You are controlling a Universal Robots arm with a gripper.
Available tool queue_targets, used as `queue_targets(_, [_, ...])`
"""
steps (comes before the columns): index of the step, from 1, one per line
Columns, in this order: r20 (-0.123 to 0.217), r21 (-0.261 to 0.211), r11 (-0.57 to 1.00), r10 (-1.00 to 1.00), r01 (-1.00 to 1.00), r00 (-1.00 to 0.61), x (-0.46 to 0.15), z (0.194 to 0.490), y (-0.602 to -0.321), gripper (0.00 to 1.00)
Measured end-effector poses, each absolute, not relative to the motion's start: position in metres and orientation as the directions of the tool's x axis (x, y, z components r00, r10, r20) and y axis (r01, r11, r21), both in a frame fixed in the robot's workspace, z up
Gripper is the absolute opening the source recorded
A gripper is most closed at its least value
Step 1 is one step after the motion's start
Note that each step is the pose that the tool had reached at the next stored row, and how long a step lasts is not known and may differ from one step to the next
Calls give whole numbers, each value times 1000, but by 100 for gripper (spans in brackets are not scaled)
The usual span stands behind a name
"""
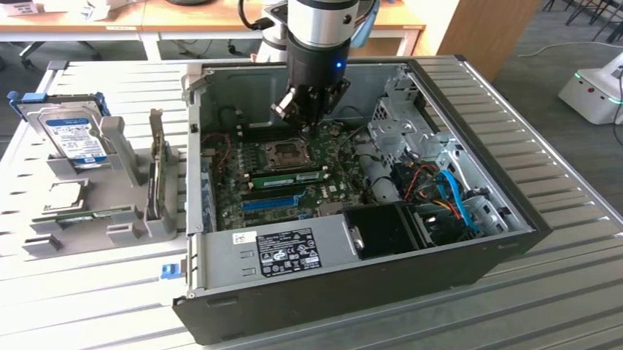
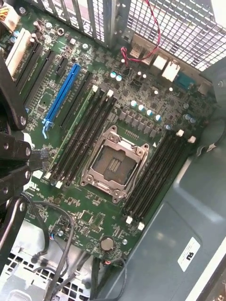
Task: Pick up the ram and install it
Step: 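Press down the ram until it locks into place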
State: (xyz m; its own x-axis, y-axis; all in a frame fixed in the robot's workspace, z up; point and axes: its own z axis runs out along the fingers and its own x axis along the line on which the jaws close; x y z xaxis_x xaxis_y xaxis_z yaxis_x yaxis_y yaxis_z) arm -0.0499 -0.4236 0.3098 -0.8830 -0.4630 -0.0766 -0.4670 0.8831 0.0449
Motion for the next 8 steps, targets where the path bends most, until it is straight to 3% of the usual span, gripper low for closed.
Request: queue_targets(8, [-73, 47, 885, -459, -463, -886, -50, 310, -424, 11])
